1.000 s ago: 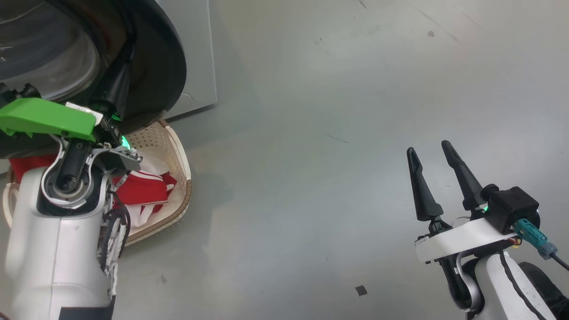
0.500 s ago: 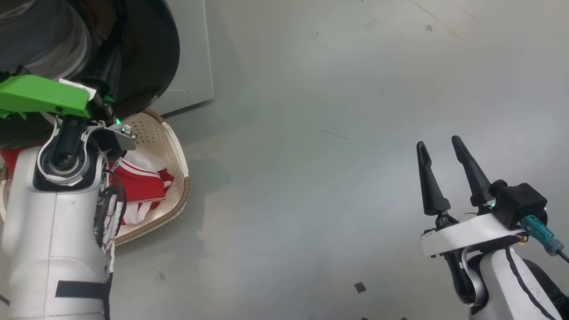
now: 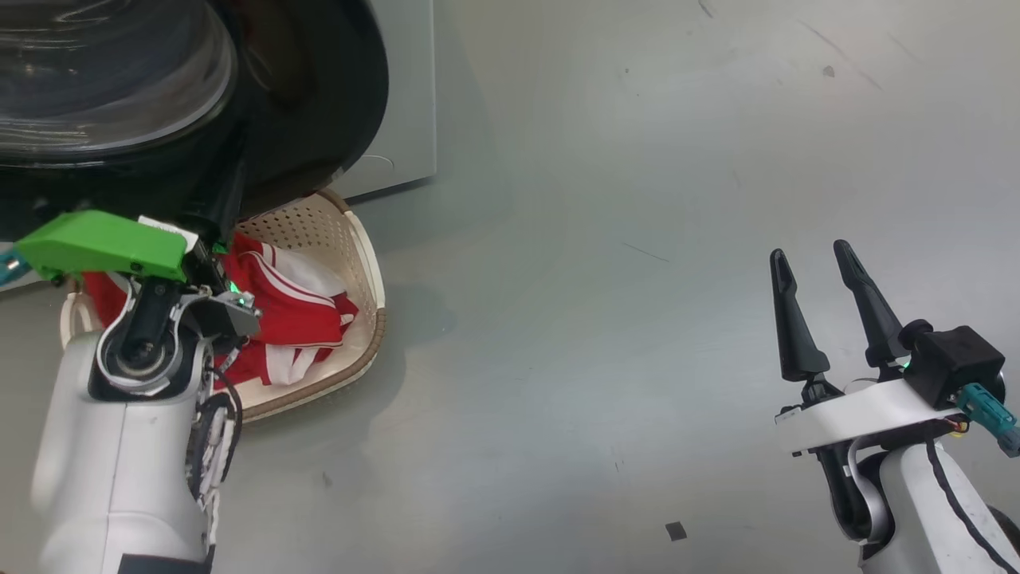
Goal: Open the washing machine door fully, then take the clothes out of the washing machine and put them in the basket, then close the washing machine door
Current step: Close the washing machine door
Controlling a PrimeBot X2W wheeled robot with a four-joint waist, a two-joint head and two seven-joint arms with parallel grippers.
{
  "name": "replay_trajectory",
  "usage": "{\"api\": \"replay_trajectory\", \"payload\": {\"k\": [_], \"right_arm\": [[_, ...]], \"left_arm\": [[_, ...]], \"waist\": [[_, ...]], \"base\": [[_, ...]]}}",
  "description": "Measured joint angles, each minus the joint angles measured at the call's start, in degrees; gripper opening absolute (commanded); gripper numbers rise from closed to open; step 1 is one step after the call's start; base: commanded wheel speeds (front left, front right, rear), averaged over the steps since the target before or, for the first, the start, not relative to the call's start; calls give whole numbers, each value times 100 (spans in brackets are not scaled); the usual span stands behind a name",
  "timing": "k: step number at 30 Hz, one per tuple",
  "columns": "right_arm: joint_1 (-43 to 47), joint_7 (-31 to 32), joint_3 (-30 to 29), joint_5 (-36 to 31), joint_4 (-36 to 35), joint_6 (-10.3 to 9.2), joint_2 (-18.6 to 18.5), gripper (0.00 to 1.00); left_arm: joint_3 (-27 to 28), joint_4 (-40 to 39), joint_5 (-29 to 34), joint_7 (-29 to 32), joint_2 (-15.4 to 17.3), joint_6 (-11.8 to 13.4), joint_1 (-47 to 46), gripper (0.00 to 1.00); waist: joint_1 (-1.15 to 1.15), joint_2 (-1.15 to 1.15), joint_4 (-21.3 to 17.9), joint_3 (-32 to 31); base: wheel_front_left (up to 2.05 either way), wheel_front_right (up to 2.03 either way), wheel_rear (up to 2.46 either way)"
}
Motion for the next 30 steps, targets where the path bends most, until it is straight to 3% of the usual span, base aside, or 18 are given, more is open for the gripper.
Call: {"api": "replay_trajectory", "payload": {"k": [13,14,16,17,18,19,30], "right_arm": [[22,-44,-146,-12,123,-48,-158,100],[26,-44,-148,-20,140,-52,-165,100],[43,-44,-153,-22,165,-54,-182,100],[69,-45,-157,-24,176,-55,-198,100],[104,-45,-165,-27,192,-60,-211,100],[152,-45,-176,-27,210,-60,-220,100],[516,-43,-162,-30,290,-154,-235,100]], "left_arm": [[153,-649,-250,-187,-42,-46,1252,0],[180,-750,-328,-225,-45,-46,1339,5],[234,-927,-380,-261,-45,-46,1516,35],[245,-1018,-394,-287,-46,-46,1608,61],[254,-1091,-416,-314,-48,-46,1691,96],[261,-1176,-436,-337,-49,-46,1778,100],[232,-1881,-269,-570,-57,-46,2544,100]], "waist": [[0,0,744,-284],[0,0,794,-323],[0,0,885,-417],[0,0,929,-468],[0,0,971,-518],[0,0,1014,-571],[0,0,1433,-1171]], "base": [[0,0,0],[0,0,0],[0,0,0],[0,0,0],[0,0,0],[0,0,0],[0,0,0]]}}
